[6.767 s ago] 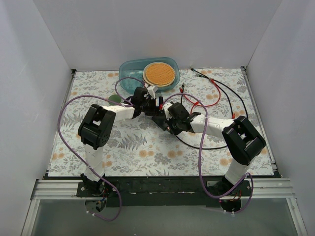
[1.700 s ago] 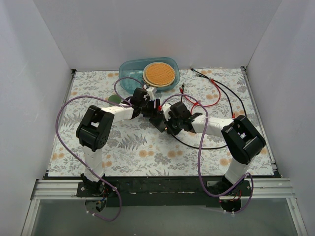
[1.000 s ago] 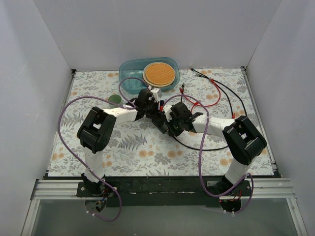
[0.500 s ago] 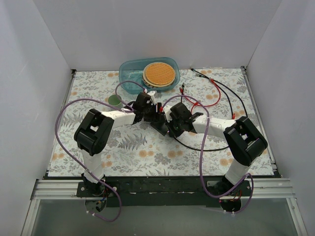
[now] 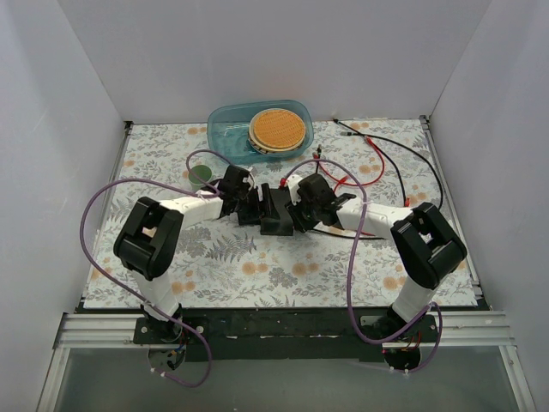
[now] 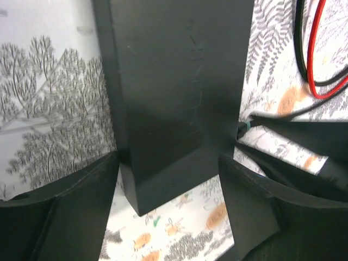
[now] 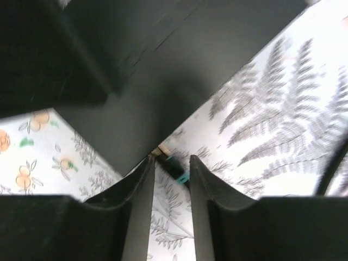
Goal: Insert the plug into the switch port
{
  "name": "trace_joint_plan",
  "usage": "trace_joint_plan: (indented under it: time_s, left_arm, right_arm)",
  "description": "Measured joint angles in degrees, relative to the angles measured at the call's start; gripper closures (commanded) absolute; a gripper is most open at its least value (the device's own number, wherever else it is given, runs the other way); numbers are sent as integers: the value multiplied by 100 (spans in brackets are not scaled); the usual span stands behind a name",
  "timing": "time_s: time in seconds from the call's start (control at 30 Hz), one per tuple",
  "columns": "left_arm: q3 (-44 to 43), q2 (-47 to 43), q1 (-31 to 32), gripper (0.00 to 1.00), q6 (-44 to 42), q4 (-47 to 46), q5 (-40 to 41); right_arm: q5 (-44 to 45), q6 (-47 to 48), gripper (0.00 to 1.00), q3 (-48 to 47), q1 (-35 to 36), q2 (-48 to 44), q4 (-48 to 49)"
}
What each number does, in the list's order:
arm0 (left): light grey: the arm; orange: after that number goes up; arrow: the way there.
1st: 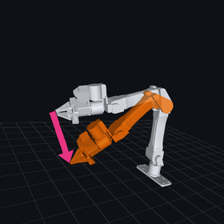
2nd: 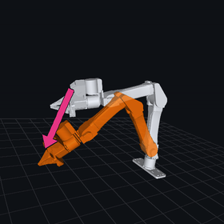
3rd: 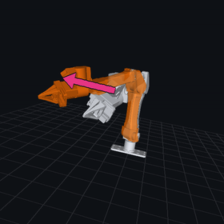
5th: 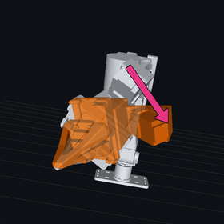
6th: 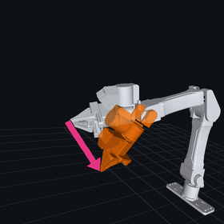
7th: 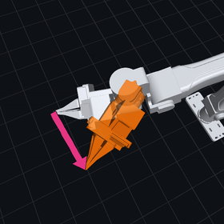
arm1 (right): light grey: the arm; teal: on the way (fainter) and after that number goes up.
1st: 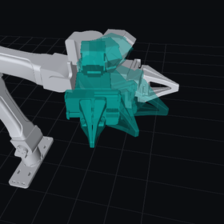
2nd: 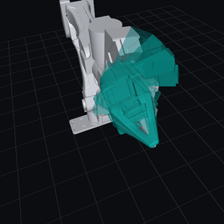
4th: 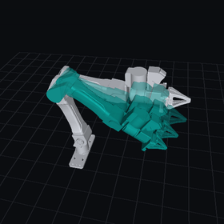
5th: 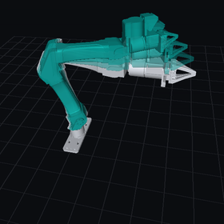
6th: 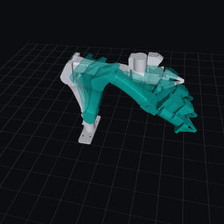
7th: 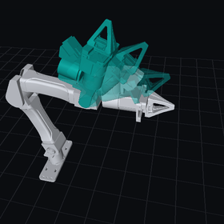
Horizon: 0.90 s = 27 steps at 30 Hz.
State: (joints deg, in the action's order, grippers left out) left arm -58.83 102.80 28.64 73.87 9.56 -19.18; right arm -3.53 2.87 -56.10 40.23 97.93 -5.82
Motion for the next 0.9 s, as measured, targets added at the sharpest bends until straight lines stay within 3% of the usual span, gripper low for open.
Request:
trace_joint_plan:
  time_s: [0.2,0.27,0.53,0.6,0.9]
  left_arm:
    - [-37,-138,4,10,227,573,-35]
    - [-70,-160,7,9,258,708,35]
    - [-127,-264,-4,7,310,1058,507]
    - [-142,-273,-4,7,306,1095,601]
    - [-437,-179,-28,7,273,1032,833]
  right_arm:
    - [96,-39,31,-385,-31,-11,149]
    - [105,-66,30,-402,-31,-68,168]
    - [380,-181,38,-317,-81,-468,295]
    - [452,-271,47,-317,-140,-450,289]
    - [481,-566,55,-1027,-518,507,76]
